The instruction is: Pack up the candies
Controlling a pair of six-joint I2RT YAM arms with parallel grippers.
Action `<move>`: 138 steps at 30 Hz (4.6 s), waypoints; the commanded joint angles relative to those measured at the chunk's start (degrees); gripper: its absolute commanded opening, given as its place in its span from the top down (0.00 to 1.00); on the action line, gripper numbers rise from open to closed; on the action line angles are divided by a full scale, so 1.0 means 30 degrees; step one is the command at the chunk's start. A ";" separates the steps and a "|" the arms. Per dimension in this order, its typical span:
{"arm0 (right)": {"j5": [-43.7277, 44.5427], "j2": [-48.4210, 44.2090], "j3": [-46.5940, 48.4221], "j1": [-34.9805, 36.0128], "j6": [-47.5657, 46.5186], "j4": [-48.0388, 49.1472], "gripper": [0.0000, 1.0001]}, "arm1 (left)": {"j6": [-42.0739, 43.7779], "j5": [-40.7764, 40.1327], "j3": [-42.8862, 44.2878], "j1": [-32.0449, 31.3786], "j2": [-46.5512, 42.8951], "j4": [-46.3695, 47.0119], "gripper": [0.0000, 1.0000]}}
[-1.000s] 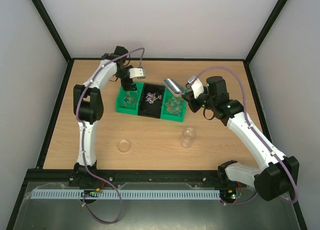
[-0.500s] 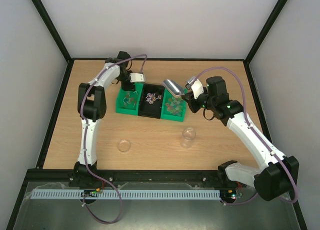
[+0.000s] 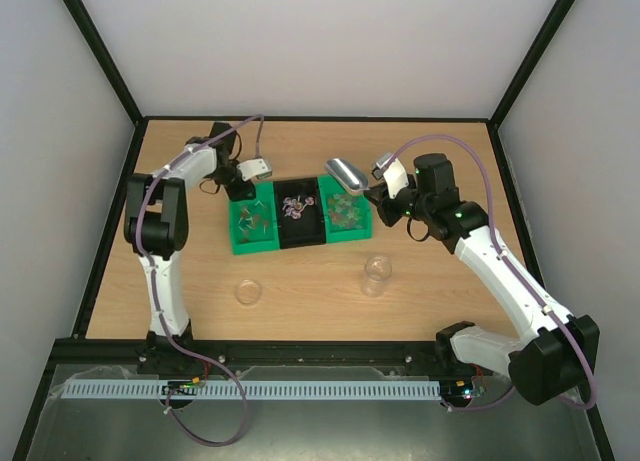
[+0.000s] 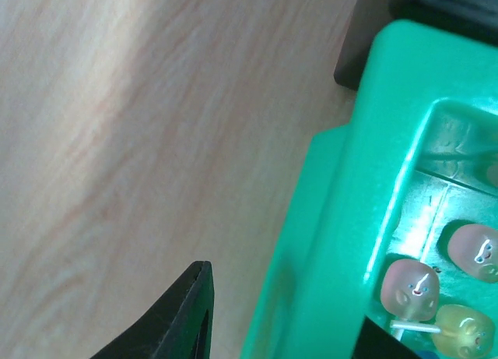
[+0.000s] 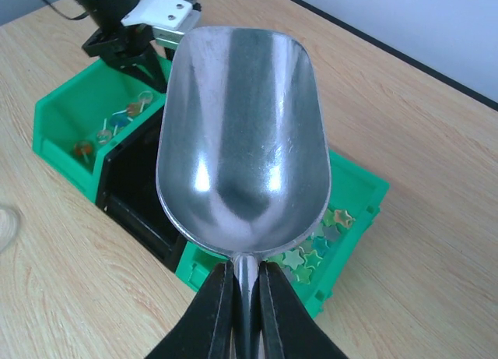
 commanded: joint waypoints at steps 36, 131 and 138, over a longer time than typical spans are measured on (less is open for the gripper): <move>0.2422 0.1232 0.1358 -0.0081 -0.2526 -0.3780 0.99 | -1.1205 0.1378 -1.4124 -0.1040 -1.3356 0.3623 0.44; 0.5924 0.8198 0.9281 -0.0052 -0.5095 -1.4267 0.99 | -1.5723 0.3083 -0.7910 -0.4317 -0.6360 0.7797 0.98; 0.6233 0.9170 0.9250 -0.0030 -0.5481 -1.4826 0.99 | -1.5191 0.0716 -0.8825 -0.5670 -0.7335 0.7928 0.98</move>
